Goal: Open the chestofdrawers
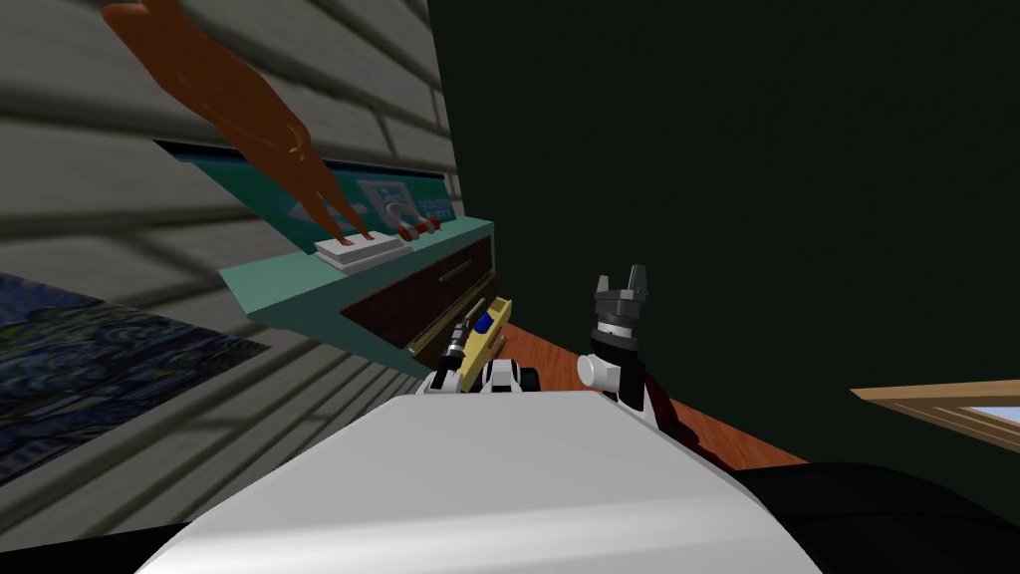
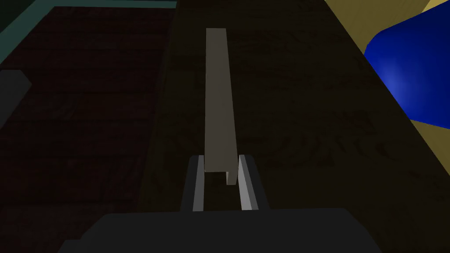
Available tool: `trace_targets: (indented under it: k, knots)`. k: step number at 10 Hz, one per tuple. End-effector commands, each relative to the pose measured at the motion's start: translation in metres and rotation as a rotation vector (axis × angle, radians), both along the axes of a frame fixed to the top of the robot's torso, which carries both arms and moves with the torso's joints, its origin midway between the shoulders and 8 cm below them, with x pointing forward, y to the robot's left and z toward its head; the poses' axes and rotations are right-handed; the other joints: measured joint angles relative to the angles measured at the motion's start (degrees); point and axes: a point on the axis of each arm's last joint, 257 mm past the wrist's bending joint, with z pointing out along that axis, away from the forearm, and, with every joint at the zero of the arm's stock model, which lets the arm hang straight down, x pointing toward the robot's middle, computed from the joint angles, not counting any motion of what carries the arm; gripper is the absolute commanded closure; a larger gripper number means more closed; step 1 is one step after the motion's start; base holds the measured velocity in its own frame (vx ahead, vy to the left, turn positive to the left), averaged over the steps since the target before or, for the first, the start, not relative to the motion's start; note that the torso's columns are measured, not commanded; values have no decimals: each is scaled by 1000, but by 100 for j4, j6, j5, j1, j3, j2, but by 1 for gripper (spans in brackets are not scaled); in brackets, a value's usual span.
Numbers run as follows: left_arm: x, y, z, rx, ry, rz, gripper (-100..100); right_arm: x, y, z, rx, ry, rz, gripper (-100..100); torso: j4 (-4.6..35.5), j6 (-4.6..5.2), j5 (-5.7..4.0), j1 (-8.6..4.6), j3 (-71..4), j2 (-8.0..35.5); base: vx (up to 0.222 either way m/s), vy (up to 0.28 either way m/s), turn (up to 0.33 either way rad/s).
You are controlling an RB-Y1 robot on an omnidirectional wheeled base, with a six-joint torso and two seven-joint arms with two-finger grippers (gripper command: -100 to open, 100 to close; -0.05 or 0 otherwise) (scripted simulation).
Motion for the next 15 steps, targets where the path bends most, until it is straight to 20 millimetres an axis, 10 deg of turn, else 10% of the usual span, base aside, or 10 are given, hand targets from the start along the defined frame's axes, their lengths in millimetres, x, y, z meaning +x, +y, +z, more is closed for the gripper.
trace_targets:
  k: [1, 4, 5, 14, 15]
  knots:
    - [0, -4, 0, -1, 3, -2, 100, 0, 0, 0, 0, 0, 0, 0, 7, -8, -1, 18, 1, 5, -51, -83, -17]
    - [-3, -12, 4, -1, -7, -6, 100, 0, 0, 0, 0, 0, 0, 0, -1, -12, 2, 13, 0, 2, -74, -161, 13]
    - [7, -13, 11, -2, 3, -8, -100, 0, 0, 0, 0, 0, 0, 0, 0, -9, -1, 1, 4, 8, -79, -99, 25]
    - [38, -22, 43, -6, 22, -15, -100, 0, 0, 0, 0, 0, 0, 0, 25, -4, -2, 17, 10, 18, -39, 20, 8]
    - [38, -22, 41, -6, 29, -16, 0, 0, 0, 0, 0, 0, 0, 0, 14, -10, 0, 21, 7, 12, 6, -3, -15]
